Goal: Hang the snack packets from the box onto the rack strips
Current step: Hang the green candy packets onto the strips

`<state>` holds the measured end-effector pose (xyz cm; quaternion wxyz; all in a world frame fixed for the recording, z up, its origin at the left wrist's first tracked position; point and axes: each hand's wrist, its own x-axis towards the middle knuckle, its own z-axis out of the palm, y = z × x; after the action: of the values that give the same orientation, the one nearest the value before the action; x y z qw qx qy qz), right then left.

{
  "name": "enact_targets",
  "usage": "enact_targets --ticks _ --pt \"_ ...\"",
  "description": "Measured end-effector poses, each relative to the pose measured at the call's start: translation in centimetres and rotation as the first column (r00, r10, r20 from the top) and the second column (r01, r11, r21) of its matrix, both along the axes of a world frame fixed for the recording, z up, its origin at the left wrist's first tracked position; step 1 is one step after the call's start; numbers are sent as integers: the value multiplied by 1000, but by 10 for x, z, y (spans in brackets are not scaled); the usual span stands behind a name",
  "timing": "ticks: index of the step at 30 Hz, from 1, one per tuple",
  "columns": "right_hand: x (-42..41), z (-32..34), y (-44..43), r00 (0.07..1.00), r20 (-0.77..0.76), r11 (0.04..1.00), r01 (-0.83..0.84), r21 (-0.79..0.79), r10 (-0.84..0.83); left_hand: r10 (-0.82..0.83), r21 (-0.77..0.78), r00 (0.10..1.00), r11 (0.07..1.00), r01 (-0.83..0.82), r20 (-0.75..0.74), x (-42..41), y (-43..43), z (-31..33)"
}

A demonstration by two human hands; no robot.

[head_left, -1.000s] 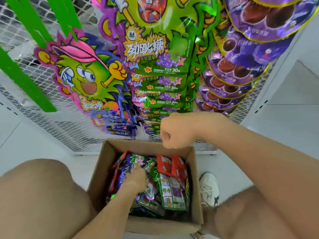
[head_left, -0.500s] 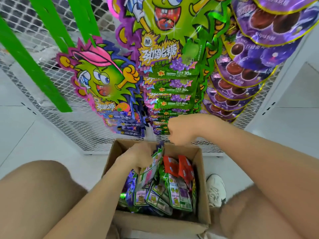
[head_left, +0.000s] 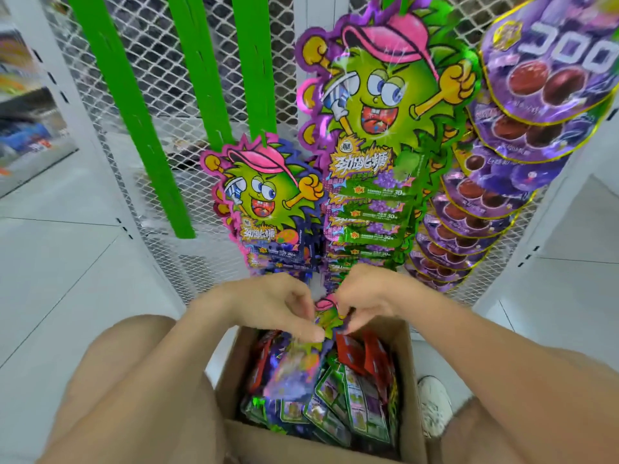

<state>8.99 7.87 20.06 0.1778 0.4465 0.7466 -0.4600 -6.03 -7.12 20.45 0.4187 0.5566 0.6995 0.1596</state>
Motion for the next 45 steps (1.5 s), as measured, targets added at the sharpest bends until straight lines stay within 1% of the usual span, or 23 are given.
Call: enact_targets --ticks 2,4,6,7,9,10,11,14,16,18,20,21,22,24,25,26,28,31,33,36,38,40,45 --pt "-1 7 -5 992 -7 991 -127 39 128 108 159 994 982 -105 -7 -4 1 5" --pt "1 25 -10 946 -1 939 -322 122 324 225 330 972 924 -193 -63 -14 2 8" --pt "3 41 -10 886 -73 874 -434 217 458 277 378 956 899 -222 -96 -23 0 16" --pt "3 49 -8 865 -123 858 -448 252 487 265 370 958 906 -207 -111 -28 -2 21" --pt "4 62 -3 846 -208 859 -432 274 492 263 357 952 914 -195 -153 -35 -8 32" --pt "3 68 0 847 -234 867 -413 279 478 277 344 949 915 -212 -151 -40 -11 36" --pt "2 72 1 854 -255 877 -378 296 454 296 324 948 913 -247 -113 -45 -13 39" --pt "-3 77 2 857 -374 916 -236 324 354 282 362 956 886 -290 75 -50 -17 54" --pt "-10 78 -1 820 -471 930 -187 316 325 274 427 954 853 -301 125 -52 -13 63" --pt "-18 78 -5 772 -575 947 -105 305 271 291 463 950 831 -308 111 -51 -9 72" --pt "-27 81 -9 691 -662 919 -9 394 291 336 503 935 792 -346 113 -49 -2 82" --pt "-31 81 -10 651 -688 889 43 456 321 373 547 918 744 -384 137 -49 2 88" --pt "-35 82 -10 630 -701 855 110 507 335 423 607 889 664 -436 174 -50 7 93" --pt "-41 84 -12 624 -704 771 244 588 339 553 713 788 434 -550 271 -57 21 101" --pt "-43 85 -13 624 -699 721 298 626 350 606 749 739 334 -573 294 -60 29 106" --pt "-46 87 -15 616 -699 677 342 652 362 638 779 714 276 -562 289 -60 37 112" --pt "-49 94 -21 549 -746 645 423 636 376 675 819 698 246 -519 239 -59 48 122" --pt "-56 106 -24 435 -809 631 512 583 395 710 835 664 203 -511 233 -61 54 133" --pt "-62 115 -24 376 -839 631 553 544 394 666 820 697 222 -528 268 -65 52 140" --pt "-74 130 -20 320 -863 630 591 503 390 575 746 749 328 -579 329 -69 47 151" --pt "-82 139 -18 290 -878 631 612 477 382 527 673 751 388 -629 398 -69 43 156" --pt "-88 145 -16 263 -890 636 627 450 372 489 623 744 422 -659 456 -67 41 160" --pt "-96 153 -15 216 -899 625 657 422 380 470 620 771 466 -631 431 -68 43 160"
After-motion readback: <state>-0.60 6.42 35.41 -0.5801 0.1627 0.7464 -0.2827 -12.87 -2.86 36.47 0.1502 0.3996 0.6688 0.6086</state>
